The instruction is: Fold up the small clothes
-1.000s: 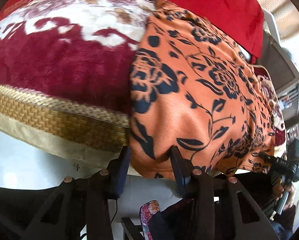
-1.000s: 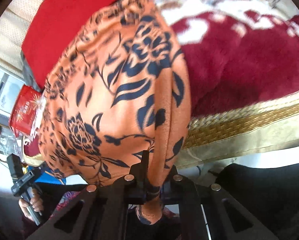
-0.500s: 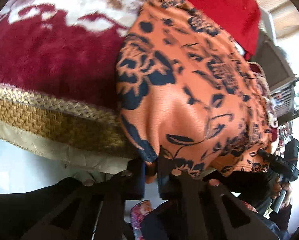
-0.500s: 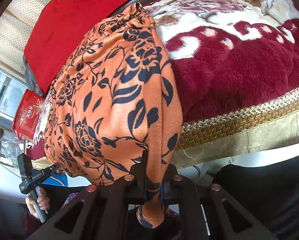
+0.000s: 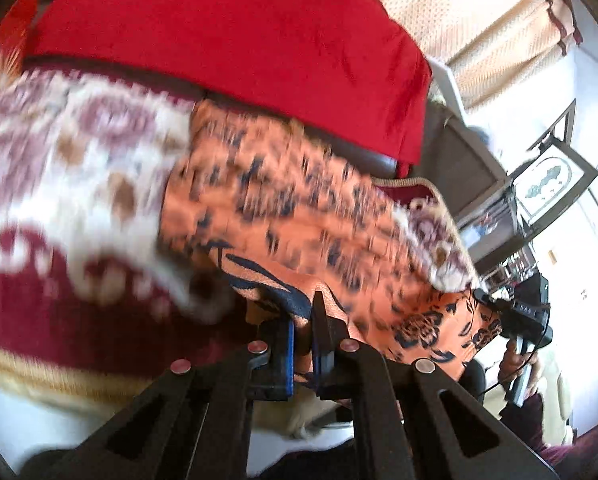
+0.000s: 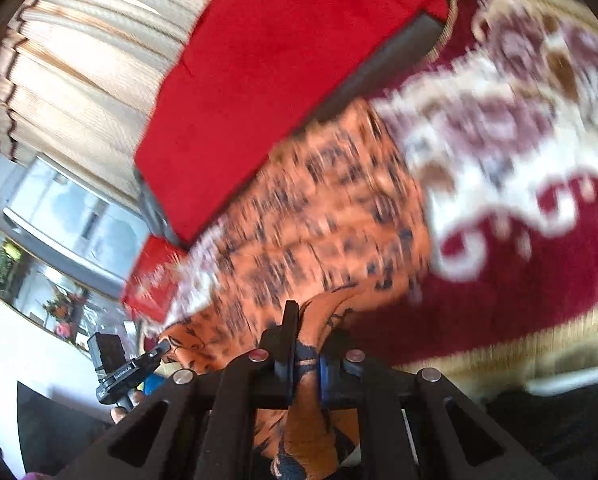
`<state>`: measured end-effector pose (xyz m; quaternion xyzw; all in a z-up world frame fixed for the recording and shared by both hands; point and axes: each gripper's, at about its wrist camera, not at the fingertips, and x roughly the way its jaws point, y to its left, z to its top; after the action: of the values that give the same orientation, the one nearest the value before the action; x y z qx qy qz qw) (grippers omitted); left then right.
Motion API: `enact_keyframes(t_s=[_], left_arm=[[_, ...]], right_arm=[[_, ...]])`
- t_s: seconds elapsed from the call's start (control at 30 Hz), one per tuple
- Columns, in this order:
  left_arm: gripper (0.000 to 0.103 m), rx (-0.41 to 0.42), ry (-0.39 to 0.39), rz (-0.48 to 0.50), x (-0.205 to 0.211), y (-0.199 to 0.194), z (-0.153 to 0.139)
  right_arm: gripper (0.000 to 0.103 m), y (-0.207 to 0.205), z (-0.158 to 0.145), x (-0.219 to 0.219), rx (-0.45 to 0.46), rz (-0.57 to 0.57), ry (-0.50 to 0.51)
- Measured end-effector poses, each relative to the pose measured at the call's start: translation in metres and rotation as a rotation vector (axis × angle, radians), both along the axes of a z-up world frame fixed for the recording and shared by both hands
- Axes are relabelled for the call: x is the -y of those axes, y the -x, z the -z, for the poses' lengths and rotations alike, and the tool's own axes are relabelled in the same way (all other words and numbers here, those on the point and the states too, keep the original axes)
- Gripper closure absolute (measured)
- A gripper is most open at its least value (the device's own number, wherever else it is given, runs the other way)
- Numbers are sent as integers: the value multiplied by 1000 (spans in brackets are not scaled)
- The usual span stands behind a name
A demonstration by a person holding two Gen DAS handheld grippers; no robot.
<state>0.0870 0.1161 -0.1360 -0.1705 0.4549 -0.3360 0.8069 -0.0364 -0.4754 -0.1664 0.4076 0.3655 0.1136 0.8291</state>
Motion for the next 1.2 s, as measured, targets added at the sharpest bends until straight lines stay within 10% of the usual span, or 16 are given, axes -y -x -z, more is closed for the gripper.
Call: enact_keyframes(t_s=[0.27, 0.53, 0.77, 1.03, 1.07, 1.17, 1.2], left_arm=[[96, 72, -4, -139, 19, -131, -32], [96, -30, -16, -315, 38, -259, 24], [95, -208, 32, -390, 41, -305, 86], [93, -213, 152, -442, 20, -301, 82], [93, -189, 152, -444, 20, -297, 76], [85, -130, 163, -463, 15, -286, 63], [73, -92, 155, -494, 10, -279, 56]], right_arm=[[95, -110, -21, 60, 82, 153, -70], [95, -255, 45, 106, 65, 314, -250], [91, -316, 122, 123, -98, 329, -434], [88, -312, 119, 135, 10, 312, -566], [77, -310, 118, 138, 23, 313, -586], [4, -291, 112, 154, 101, 403, -618], [3, -281, 111, 160, 144, 454, -629]])
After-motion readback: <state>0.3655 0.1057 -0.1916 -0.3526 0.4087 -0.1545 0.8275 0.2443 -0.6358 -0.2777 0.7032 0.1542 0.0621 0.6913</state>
